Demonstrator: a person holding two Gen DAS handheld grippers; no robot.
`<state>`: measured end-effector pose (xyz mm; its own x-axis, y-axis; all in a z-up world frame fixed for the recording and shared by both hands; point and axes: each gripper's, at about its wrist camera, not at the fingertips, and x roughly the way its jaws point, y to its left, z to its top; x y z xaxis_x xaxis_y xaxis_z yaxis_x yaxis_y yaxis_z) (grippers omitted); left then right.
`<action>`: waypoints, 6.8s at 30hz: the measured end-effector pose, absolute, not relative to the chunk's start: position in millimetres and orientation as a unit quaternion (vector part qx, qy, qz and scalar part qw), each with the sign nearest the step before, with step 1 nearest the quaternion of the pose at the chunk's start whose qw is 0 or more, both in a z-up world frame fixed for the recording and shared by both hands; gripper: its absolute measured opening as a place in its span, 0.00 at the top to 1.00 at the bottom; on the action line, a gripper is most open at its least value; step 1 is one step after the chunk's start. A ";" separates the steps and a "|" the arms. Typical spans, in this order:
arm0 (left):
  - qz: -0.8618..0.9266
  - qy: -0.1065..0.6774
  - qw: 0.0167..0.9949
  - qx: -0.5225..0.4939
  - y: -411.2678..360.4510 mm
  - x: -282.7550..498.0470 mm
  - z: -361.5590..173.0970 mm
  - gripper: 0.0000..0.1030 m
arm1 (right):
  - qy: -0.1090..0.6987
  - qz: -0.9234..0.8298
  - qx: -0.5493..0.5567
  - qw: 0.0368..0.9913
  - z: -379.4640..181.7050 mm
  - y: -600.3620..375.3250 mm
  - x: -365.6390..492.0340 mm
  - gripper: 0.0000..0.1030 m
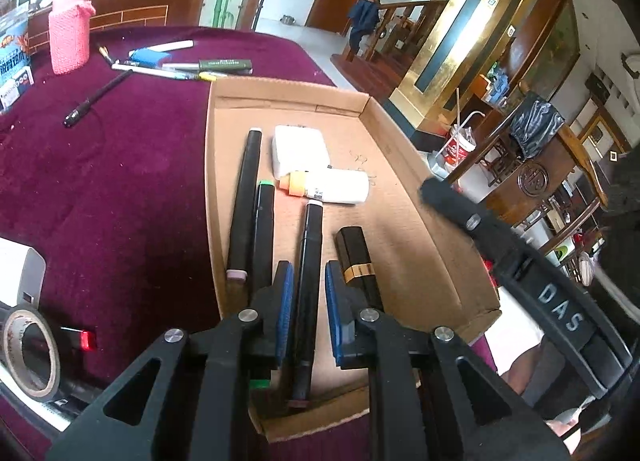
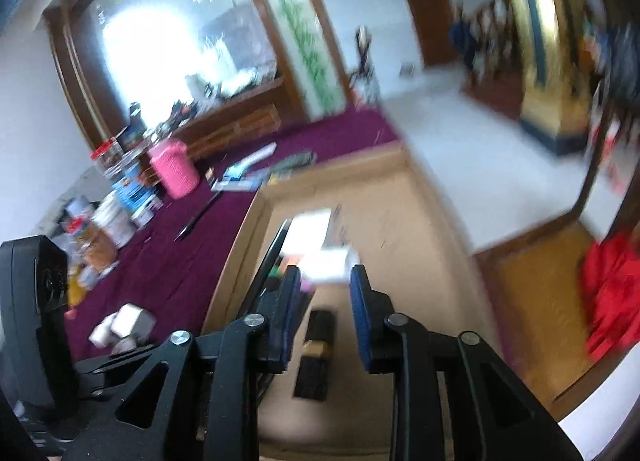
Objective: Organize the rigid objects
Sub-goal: 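Place the marker and lipstick tube in the tray beside the other markers, then withdraw both tools from the tray toward the remaining items, then grasp the small white dropper bottle with the left tool while the right grasps the white power bank, then carry the dropper bottle and power bank into the tray and release both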
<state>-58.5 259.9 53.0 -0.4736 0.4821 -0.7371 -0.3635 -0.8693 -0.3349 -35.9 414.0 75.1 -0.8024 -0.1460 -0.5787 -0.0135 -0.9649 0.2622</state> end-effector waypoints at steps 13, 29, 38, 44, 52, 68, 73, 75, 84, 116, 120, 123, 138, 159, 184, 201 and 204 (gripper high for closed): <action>0.884 -0.035 0.245 -0.397 240.2 -34.1 91.3 0.87 | -0.132 -0.971 0.191 0.066 97.6 411.7 -12.5 0.42; 0.905 -0.022 0.193 -0.378 134.5 -16.8 107.3 0.87 | -0.043 -0.972 0.212 0.089 92.1 377.5 -10.1 0.42; 0.893 -0.088 0.084 -0.434 5.6 -33.8 78.7 0.87 | -0.020 -0.973 0.215 0.083 88.8 366.9 -10.1 0.42; 0.868 -0.102 0.084 -0.478 -6.8 -50.1 53.5 0.87 | -0.044 -0.969 0.224 0.095 88.7 373.7 -11.8 0.42; 0.854 -0.091 0.072 -0.508 -2.6 -76.6 33.8 0.68 | -0.048 -0.968 0.223 0.102 91.3 373.1 -9.0 0.42; 0.870 -0.078 0.027 -0.486 -24.0 -94.0 17.6 0.77 | -0.058 -0.904 0.313 0.285 78.9 330.9 -22.5 0.41; 0.873 -0.080 0.020 -0.480 -27.0 -95.0 17.4 0.77 | 0.011 -0.856 0.376 0.355 92.2 256.5 -36.7 0.41; 0.876 -0.078 0.018 -0.476 -26.2 -92.9 16.7 0.77 | 0.071 -0.844 0.395 0.357 94.4 224.1 -49.3 0.40; 0.877 -0.087 0.021 -0.472 -28.0 -92.4 16.6 0.77 | 0.261 -0.770 0.443 0.377 56.0 134.3 -79.6 0.39; 0.879 -0.103 0.044 -0.464 -25.5 -89.8 18.8 0.77 | 0.070 -0.855 0.431 0.279 44.4 166.3 -76.4 0.59; 0.885 -0.098 0.055 -0.452 -19.7 -86.0 24.7 0.77 | 0.011 -0.865 0.412 0.286 44.6 190.6 -69.0 0.59; 0.893 -0.092 0.058 -0.436 -15.6 -82.4 31.9 0.77 | -0.007 -0.874 0.399 0.276 47.8 203.8 -72.7 0.59; 0.929 -0.008 0.016 -0.369 14.4 -69.8 51.5 0.77 | -0.019 -0.893 0.376 0.248 53.7 216.5 -74.7 0.59; 0.955 0.076 -0.001 -0.285 54.8 -39.9 77.7 0.77 | -0.095 -0.909 0.352 0.203 72.3 278.9 -56.7 0.58; 0.929 0.028 0.136 -0.342 138.8 -40.4 108.6 0.77 | -0.142 -0.933 0.321 0.084 84.6 388.4 -67.9 0.58; 0.828 0.003 0.280 -0.486 299.8 -69.7 48.0 0.77 | -0.157 -0.909 0.386 -0.004 53.2 449.6 -75.8 0.58; 0.831 0.008 0.274 -0.484 301.0 -68.2 44.7 0.77 | -0.148 -0.904 0.401 -0.007 48.7 445.9 -78.4 0.58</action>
